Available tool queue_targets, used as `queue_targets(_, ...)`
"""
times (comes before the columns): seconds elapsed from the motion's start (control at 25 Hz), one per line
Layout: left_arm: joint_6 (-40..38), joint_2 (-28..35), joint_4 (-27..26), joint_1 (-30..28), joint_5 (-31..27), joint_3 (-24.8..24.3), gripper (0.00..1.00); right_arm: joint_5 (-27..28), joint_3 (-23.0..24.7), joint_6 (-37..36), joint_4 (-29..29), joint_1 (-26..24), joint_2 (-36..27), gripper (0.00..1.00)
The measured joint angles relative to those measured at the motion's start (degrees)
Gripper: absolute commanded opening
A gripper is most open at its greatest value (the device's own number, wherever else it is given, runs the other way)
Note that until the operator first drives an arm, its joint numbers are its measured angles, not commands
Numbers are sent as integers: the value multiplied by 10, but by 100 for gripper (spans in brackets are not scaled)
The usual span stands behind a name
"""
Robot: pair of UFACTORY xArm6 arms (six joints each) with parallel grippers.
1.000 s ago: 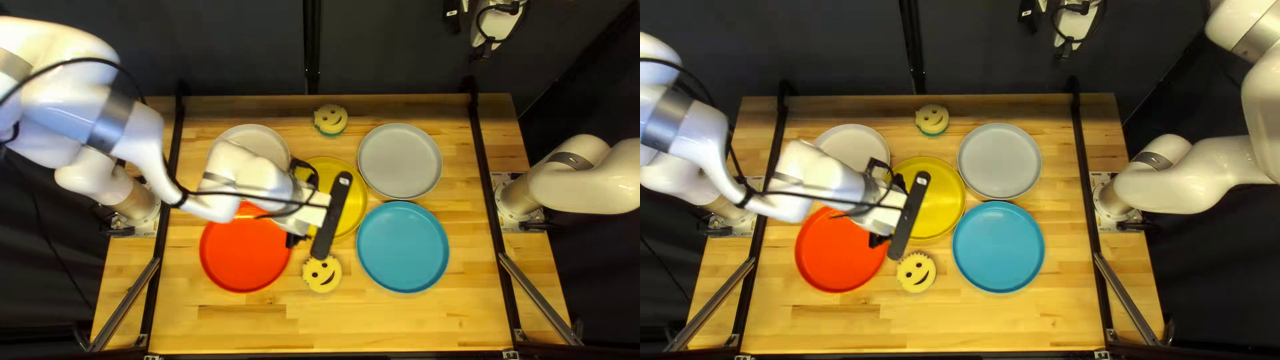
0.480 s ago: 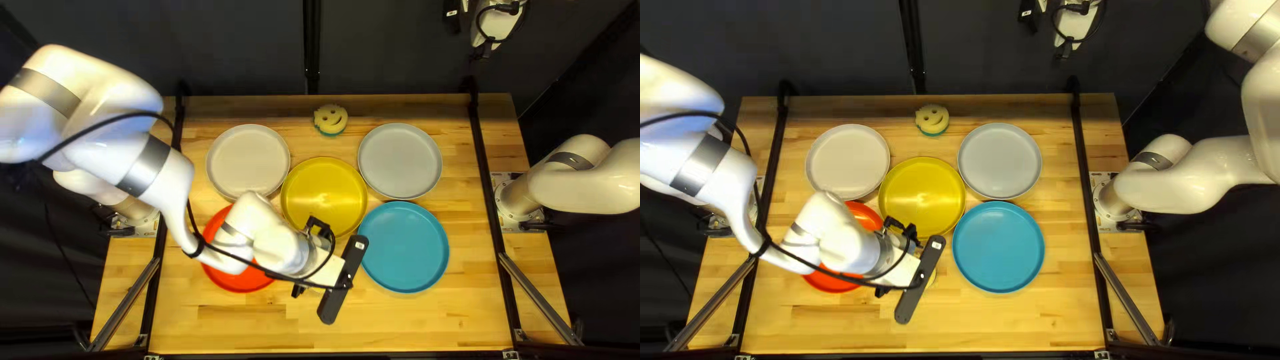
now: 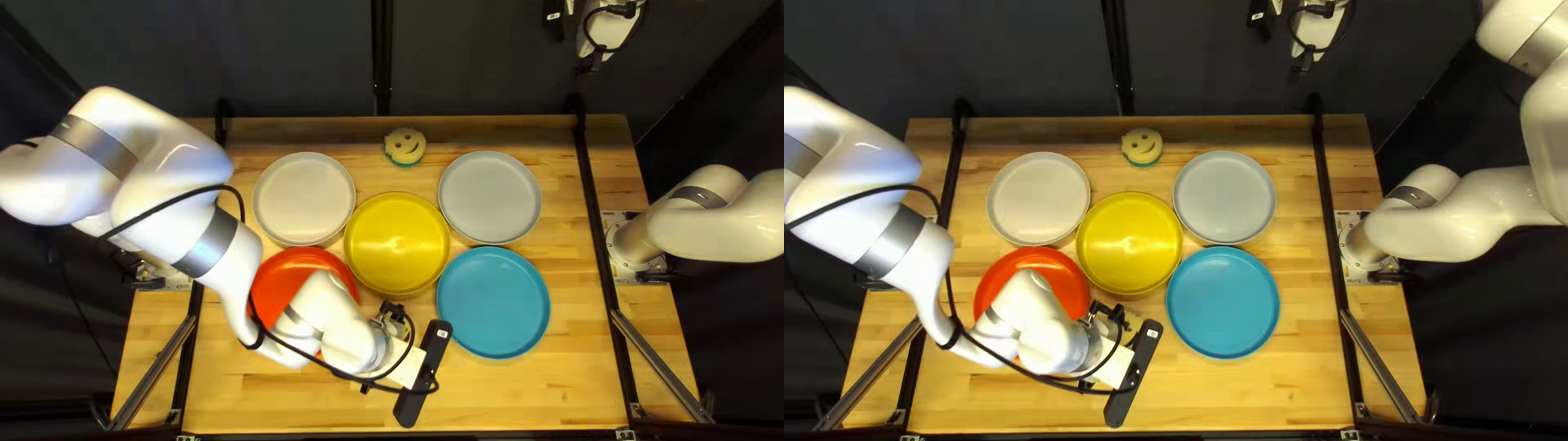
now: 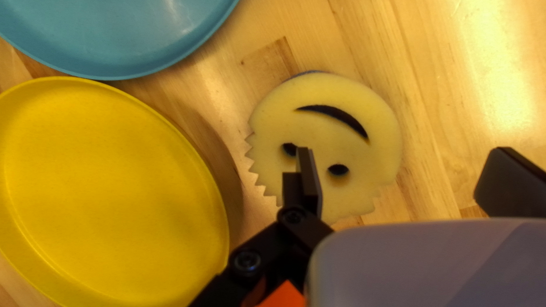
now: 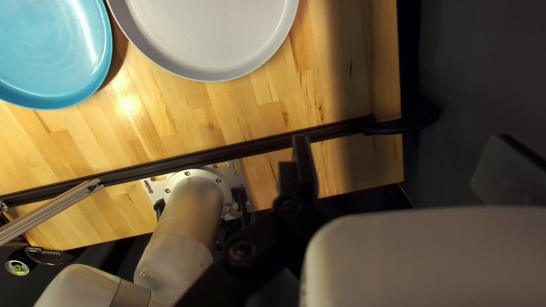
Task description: Pick up sponge and scrub the plate
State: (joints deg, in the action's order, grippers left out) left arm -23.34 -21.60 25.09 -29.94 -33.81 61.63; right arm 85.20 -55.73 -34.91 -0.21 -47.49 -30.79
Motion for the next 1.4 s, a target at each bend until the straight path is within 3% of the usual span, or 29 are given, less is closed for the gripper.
queue_targets(0.32, -29, -12, 31, 6, 31, -15, 100, 0, 0, 0, 0, 0, 0, 100)
queue_targets(0.36, -31, -12, 32, 6, 31, -16, 83, 0, 0, 0, 0, 0, 0, 100)
queue_targets(0.4, -33, -11, 33, 6, 30, -17, 57, 0, 0, 0, 0, 0, 0, 100)
queue_targets(0.44, -35, -10, 34, 7, 29, -18, 0, 0, 0, 0, 0, 0, 0, 100)
queue_targets(1.04, -31, -3, 32, 10, 35, -29, 0, 0, 0, 0, 0, 0, 0, 100)
queue_targets(1.4, 62, 68, -53, 33, -1, -53, 0, 0, 0, 0, 0, 0, 0, 100)
